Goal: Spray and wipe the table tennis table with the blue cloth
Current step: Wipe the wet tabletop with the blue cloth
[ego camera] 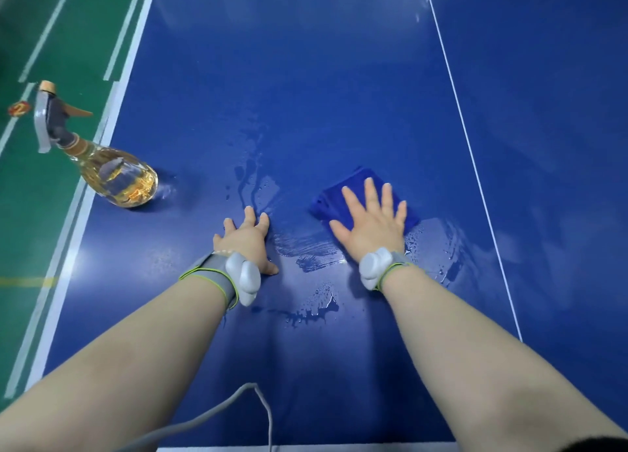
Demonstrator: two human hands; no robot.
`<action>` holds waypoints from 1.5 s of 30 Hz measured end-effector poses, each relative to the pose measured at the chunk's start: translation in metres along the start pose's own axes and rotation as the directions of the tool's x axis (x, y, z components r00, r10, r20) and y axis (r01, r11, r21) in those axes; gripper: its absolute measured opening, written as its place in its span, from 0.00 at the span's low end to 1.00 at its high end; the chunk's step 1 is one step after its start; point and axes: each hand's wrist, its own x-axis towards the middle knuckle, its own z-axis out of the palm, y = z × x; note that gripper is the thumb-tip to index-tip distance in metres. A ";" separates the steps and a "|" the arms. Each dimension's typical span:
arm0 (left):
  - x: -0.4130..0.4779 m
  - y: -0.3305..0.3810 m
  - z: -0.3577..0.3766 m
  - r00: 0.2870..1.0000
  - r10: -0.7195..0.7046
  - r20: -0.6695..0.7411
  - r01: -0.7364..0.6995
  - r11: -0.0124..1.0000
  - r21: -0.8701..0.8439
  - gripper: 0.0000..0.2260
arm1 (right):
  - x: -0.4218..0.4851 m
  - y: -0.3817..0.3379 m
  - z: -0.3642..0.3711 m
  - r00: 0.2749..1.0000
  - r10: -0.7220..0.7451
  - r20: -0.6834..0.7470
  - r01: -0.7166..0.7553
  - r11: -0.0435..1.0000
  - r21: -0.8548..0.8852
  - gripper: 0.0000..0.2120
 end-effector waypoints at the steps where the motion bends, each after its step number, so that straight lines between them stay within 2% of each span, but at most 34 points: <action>1: 0.000 -0.001 0.001 1.000 0.003 0.001 -0.003 1.000 0.003 0.48 | 0.000 0.018 -0.003 0.998 0.067 -0.015 -0.067 0.998 0.010 0.34; 6: 0.001 -0.006 0.003 1.000 0.025 -0.014 -0.025 1.000 -0.001 0.47 | -0.005 0.087 -0.016 0.934 0.353 -0.060 -0.349 0.935 0.065 0.34; 11: 0.003 -0.006 0.004 1.000 0.024 -0.010 -0.024 1.000 -0.019 0.48 | -0.009 0.068 -0.011 0.885 0.463 -0.041 -0.459 0.885 0.082 0.34; 14: 0.004 -0.005 0.002 1.000 0.024 -0.006 -0.024 1.000 -0.013 0.48 | -0.024 0.028 0.001 0.942 0.332 -0.041 -0.330 0.943 0.050 0.35; 17: 0.003 -0.005 0.002 1.000 0.027 -0.013 -0.027 1.000 -0.002 0.48 | -0.054 -0.023 0.018 0.998 0.060 0.020 -0.059 0.998 -0.030 0.36; 20: 0.000 -0.004 0.001 1.000 0.018 -0.001 -0.018 0.999 -0.026 0.47 | -0.079 -0.057 0.031 0.978 -0.168 0.125 0.178 0.981 -0.074 0.36; 23: -0.001 -0.005 0.003 1.000 0.023 -0.019 -0.024 0.999 -0.046 0.46 | -0.080 -0.052 0.030 0.971 -0.201 0.125 0.209 0.976 -0.053 0.35; 26: 0.001 -0.009 0.008 0.998 0.054 -0.033 -0.056 0.996 -0.074 0.47 | -0.077 -0.021 0.023 0.994 -0.083 0.064 0.085 0.996 -0.017 0.34; 29: 0.001 -0.011 0.010 0.998 0.053 -0.031 -0.056 0.993 -0.103 0.47 | -0.073 0.032 0.011 0.988 0.156 -0.006 -0.156 0.988 0.000 0.34; 33: -0.001 -0.012 0.013 0.998 0.047 -0.047 -0.054 0.988 -0.145 0.46 | -0.079 0.111 -0.005 0.879 0.473 -0.059 -0.469 0.880 0.077 0.35; 35: -0.003 -0.011 0.014 0.997 0.042 -0.060 -0.050 0.990 -0.135 0.46 | -0.082 0.128 -0.008 0.829 0.557 -0.050 -0.550 0.828 0.109 0.35; 37: -0.003 -0.011 0.014 0.997 0.036 -0.072 -0.046 0.990 -0.133 0.46 | -0.081 0.124 -0.008 0.812 0.583 -0.027 -0.577 0.809 0.114 0.35; 39: -0.006 -0.008 0.014 0.995 0.039 -0.096 -0.049 0.993 -0.109 0.44 | -0.084 0.105 -0.004 0.821 0.569 -0.030 -0.563 0.819 0.111 0.35; 41: -0.010 -0.004 0.015 0.989 0.060 -0.137 -0.069 0.996 -0.062 0.39 | -0.092 0.076 0.003 0.869 0.494 -0.035 -0.490 0.868 0.081 0.36; 45: -0.023 0.004 0.021 0.979 0.097 -0.179 -0.104 0.994 -0.031 0.29 | -0.119 0.001 0.023 0.983 0.180 0.033 -0.179 0.984 -0.025 0.38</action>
